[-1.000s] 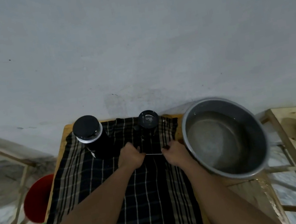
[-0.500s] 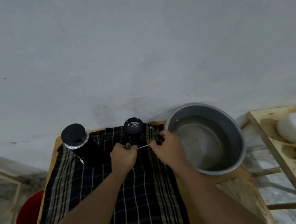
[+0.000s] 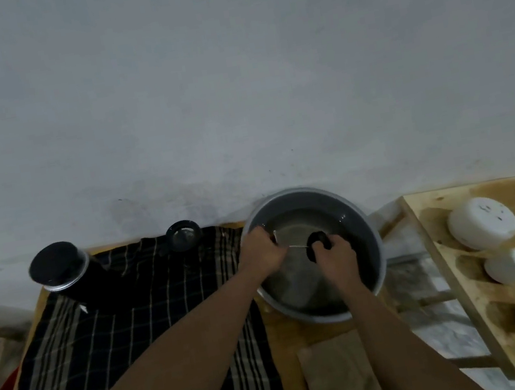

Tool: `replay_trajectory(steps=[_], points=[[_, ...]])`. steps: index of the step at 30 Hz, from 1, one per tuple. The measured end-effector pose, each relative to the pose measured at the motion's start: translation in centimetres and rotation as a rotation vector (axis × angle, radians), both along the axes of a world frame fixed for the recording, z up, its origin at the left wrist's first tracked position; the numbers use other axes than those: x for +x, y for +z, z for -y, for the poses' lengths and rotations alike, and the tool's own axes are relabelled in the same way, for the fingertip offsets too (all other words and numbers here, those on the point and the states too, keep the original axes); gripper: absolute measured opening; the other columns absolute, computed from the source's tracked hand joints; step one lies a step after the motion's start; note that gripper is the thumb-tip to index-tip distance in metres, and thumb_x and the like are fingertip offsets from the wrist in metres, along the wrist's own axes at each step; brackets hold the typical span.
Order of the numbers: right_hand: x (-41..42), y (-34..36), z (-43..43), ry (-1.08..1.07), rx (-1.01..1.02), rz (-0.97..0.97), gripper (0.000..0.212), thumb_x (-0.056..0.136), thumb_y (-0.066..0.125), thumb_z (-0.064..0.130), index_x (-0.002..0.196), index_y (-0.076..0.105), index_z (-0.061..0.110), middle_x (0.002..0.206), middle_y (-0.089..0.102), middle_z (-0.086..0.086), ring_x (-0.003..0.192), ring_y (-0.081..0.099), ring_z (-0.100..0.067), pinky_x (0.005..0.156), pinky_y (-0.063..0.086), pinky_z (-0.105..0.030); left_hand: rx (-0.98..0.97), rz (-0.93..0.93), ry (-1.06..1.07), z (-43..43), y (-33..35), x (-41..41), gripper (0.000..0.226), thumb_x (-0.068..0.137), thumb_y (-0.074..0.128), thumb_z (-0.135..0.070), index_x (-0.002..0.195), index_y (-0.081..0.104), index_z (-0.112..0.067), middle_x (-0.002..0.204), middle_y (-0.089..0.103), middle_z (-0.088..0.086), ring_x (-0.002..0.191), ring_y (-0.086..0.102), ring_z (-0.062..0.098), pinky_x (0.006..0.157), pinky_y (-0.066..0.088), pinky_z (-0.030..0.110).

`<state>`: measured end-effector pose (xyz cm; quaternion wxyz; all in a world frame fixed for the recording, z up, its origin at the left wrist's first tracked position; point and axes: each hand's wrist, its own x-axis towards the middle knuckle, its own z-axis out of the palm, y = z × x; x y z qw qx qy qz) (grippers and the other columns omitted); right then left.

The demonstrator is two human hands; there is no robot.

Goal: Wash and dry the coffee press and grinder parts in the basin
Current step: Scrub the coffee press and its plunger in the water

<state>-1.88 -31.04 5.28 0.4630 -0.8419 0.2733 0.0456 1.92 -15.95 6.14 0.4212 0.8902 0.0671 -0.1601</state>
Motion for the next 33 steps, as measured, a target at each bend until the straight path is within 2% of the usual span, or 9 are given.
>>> replay_trajectory(steps=[2,5,7,10,13,17,20,26,33], points=[[0.5,-1.5,1.2,0.047,-0.001,-0.078,0.012,0.101,0.054,0.02,0.109,0.06,0.013,0.087,0.059,-0.002,0.079,0.055,-0.019,0.075,0.04,-0.03,0.028,-0.099,-0.025,1.2,-1.5,0.4,0.024,0.088,0.074,-0.025,0.093,0.061,-0.006,0.092,0.069,0.012,0.083,0.065,0.025,0.064,0.049,0.029],[1.3,-3.6,2.2,0.12,-0.038,-0.127,0.009,0.101,0.055,0.019,0.104,0.058,0.011,0.075,0.053,0.003,0.075,0.058,-0.017,0.072,0.039,-0.028,0.063,-0.231,-0.055,2.5,-3.4,0.8,0.05,0.089,0.07,-0.024,0.129,0.053,0.002,0.116,0.068,0.019,0.097,0.069,0.032,0.075,0.058,0.034],[2.0,-4.5,2.6,0.176,-0.114,-0.16,0.018,0.102,0.055,0.02,0.111,0.058,0.006,0.081,0.054,0.001,0.079,0.061,-0.02,0.073,0.043,-0.03,0.079,-0.3,-0.104,3.2,-4.1,1.1,0.039,0.091,0.066,-0.024,0.12,0.064,0.002,0.108,0.071,0.02,0.085,0.071,0.031,0.074,0.063,0.04],[3.1,-5.8,3.2,0.249,-0.272,-0.264,0.031,0.102,0.052,0.018,0.13,0.049,0.004,0.125,0.052,-0.015,0.104,0.063,-0.033,0.086,0.048,-0.037,0.06,-0.393,-0.096,4.0,-5.8,1.4,0.046,0.089,0.068,-0.026,0.129,0.06,-0.003,0.121,0.066,0.017,0.104,0.066,0.03,0.091,0.058,0.038],[3.7,-6.6,3.8,0.357,-0.43,-0.287,0.033,0.105,0.042,0.014,0.137,0.047,0.009,0.137,0.045,-0.017,0.111,0.061,-0.037,0.091,0.049,-0.045,0.07,-0.452,-0.124,4.5,-6.9,1.4,0.063,0.082,0.074,-0.034,0.137,0.053,-0.01,0.133,0.059,0.012,0.116,0.059,0.028,0.1,0.051,0.034],[3.7,-7.7,4.6,0.422,-0.317,-0.092,0.024,0.101,0.045,0.008,0.117,0.062,0.015,0.117,0.052,0.003,0.108,0.06,-0.029,0.096,0.045,-0.036,0.108,-0.36,-0.178,5.1,-7.0,1.9,0.048,0.073,0.073,-0.031,0.115,0.067,-0.01,0.116,0.069,0.013,0.103,0.066,0.028,0.093,0.056,0.036],[4.0,-8.4,4.6,0.435,-0.179,0.046,0.031,0.08,0.058,-0.009,0.102,0.071,0.008,0.117,0.058,-0.011,0.107,0.058,-0.03,0.104,0.043,-0.036,0.052,-0.194,-0.181,5.6,-7.3,2.4,0.037,0.084,0.069,-0.019,0.12,0.066,-0.016,0.118,0.069,0.01,0.109,0.065,0.028,0.098,0.053,0.038],[4.2,-7.1,4.9,0.54,-0.052,0.017,0.034,0.084,0.054,-0.007,0.096,0.054,0.024,0.11,0.048,0.004,0.1,0.049,-0.015,0.091,0.041,-0.029,0.132,-0.082,-0.228,6.3,-7.8,2.3,0.034,0.084,0.066,-0.013,0.117,0.063,-0.018,0.109,0.072,0.01,0.103,0.067,0.03,0.086,0.056,0.039],[5.1,-6.7,4.0,0.408,-0.384,-0.178,0.007,0.091,0.063,0.028,0.088,0.065,0.021,0.089,0.06,0.001,0.097,0.059,-0.021,0.096,0.045,-0.038,0.228,-0.048,-0.123,6.6,-7.9,2.0,0.032,0.086,0.065,-0.024,0.118,0.063,-0.017,0.106,0.071,0.008,0.098,0.069,0.027,0.088,0.058,0.041]])
